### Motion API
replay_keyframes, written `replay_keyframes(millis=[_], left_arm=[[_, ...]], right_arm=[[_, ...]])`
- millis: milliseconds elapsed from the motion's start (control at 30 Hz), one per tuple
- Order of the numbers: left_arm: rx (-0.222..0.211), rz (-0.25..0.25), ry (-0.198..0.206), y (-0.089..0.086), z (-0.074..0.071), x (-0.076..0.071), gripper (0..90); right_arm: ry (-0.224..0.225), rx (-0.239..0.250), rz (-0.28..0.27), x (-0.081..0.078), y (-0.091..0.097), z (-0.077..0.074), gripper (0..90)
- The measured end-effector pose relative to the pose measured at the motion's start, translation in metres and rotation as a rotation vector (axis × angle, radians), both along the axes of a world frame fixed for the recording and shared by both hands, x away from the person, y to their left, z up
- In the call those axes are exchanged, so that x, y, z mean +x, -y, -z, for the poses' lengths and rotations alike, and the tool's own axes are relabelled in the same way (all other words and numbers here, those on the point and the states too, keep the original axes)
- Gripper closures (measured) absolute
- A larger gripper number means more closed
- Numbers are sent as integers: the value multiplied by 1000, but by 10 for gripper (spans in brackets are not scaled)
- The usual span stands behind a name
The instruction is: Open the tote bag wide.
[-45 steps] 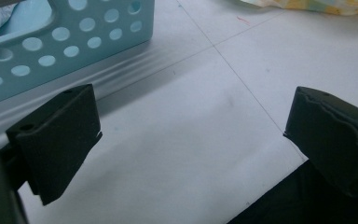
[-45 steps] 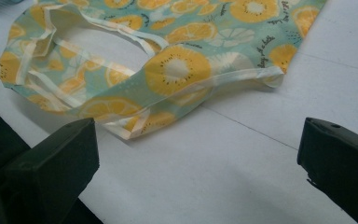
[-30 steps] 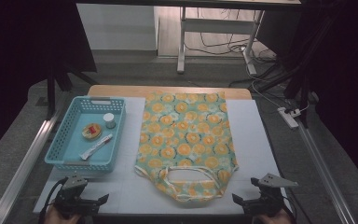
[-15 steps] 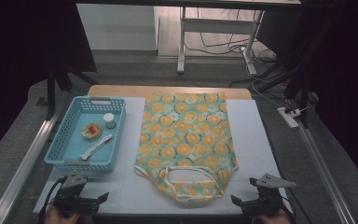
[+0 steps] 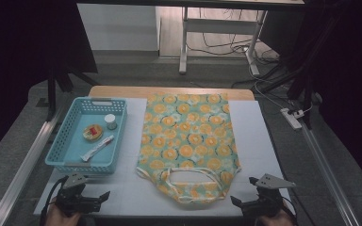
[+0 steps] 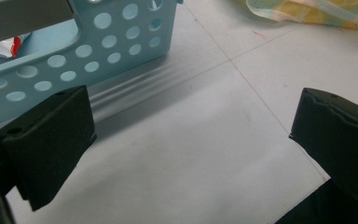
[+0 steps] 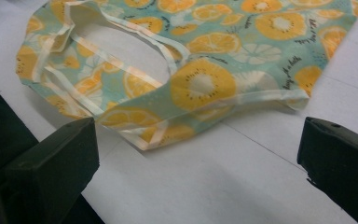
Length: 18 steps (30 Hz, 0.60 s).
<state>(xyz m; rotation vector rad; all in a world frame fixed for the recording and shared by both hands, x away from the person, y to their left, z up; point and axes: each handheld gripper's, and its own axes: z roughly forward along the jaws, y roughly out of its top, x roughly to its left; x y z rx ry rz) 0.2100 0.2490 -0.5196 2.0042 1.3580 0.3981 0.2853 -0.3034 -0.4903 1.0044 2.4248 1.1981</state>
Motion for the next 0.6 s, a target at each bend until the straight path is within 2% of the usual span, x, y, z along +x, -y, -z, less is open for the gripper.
replay_keyframes(millis=[200,267,600], left_arm=[[3,0,-11,1,1,1,0],[11,3,-14,2,1,2,0],[9,21,-9,2,1,1,0]], right_arm=[[11,-15,-36,1,-8,-1,0],[20,-25,-64,1,-14,-2,0],[6,-46,-146,1,-34,0,0]])
